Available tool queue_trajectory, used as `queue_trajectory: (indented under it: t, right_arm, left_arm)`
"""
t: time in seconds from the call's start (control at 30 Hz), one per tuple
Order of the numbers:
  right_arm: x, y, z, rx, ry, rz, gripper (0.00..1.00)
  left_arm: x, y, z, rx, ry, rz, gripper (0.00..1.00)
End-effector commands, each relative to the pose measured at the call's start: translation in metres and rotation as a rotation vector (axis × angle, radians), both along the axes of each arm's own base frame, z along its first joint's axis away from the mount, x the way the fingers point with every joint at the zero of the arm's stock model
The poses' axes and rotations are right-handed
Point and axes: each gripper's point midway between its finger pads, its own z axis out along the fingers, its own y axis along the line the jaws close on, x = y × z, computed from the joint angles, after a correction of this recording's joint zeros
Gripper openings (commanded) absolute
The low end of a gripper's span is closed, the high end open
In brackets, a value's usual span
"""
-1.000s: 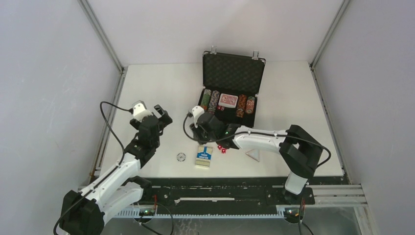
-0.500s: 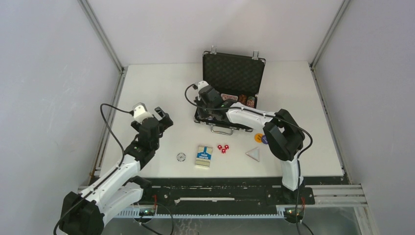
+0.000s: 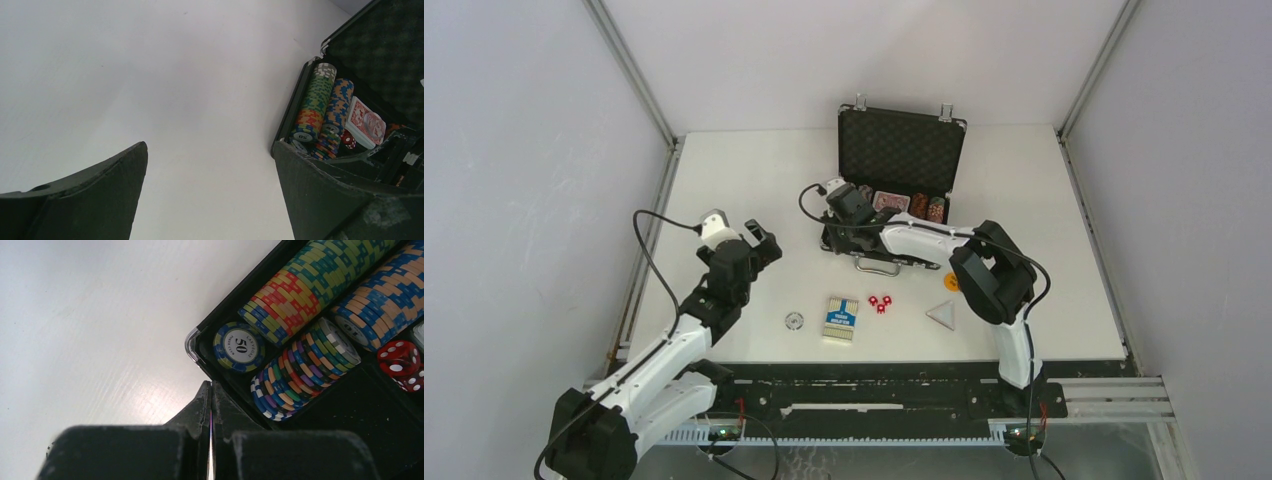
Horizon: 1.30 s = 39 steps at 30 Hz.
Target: Pack up texas hold em set
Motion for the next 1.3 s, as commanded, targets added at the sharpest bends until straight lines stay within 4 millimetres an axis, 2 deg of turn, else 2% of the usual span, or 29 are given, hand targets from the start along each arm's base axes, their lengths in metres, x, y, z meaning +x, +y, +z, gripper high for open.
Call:
queue_trajectory:
  t: [0.0,0.37,0.77,1.27]
  right_arm:
    - [0.013,0.002,0.006,0.04,-0.008,-0.027,0.0]
    - [0.021,-0.001,-0.004,0.027,0.007,-0.028,0.0]
    - [0.04,0.006,-0.001,0.007,-0.034,-0.02,0.02]
    - [0.068,-0.014,0.004,-0.042,-0.069,-0.068,0.04]
  left_arm:
    - [0.004,0.0,0.008,-0.027,-0.034,0.005,1.0]
    - [0.005,-0.002,0.003,-0.019,-0.016,0.002,1.0]
    - [0.006,-0.002,0.003,-0.014,-0.013,-0.005,1.0]
    - [0.006,-0.006,0.001,-0.018,-0.003,-0.02,1.0]
